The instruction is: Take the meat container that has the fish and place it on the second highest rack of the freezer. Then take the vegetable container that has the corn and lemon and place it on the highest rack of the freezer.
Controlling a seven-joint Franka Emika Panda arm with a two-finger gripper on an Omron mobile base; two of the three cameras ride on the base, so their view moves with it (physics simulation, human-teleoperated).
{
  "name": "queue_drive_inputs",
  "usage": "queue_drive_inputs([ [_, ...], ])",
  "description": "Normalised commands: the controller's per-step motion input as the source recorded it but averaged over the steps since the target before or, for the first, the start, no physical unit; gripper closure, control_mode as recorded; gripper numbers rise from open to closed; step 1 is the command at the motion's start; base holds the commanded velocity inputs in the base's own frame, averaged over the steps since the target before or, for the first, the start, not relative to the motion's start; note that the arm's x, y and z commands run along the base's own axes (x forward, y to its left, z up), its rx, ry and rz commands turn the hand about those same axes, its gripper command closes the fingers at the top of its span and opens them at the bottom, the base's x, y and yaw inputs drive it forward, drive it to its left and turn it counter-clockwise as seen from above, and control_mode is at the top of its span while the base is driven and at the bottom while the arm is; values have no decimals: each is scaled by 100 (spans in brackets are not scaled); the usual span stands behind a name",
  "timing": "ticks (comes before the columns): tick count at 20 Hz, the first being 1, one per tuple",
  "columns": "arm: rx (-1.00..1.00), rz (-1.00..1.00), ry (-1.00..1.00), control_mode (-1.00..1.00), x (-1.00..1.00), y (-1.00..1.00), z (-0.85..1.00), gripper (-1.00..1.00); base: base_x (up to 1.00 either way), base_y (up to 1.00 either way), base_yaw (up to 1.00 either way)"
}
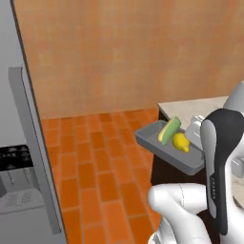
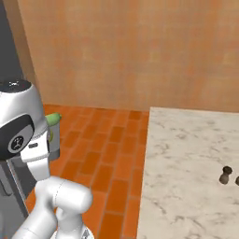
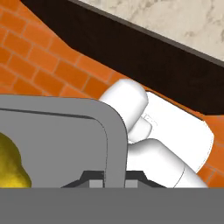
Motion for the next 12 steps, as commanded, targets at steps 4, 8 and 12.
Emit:
queue_drive_inputs([
  [4,0,0,0,100,0,0,0,100,100,-13,4],
  [8,0,0,0,100,0,0,0,100,100,0,8],
  [12,0,0,0,100,0,0,0,100,100,-1,18],
])
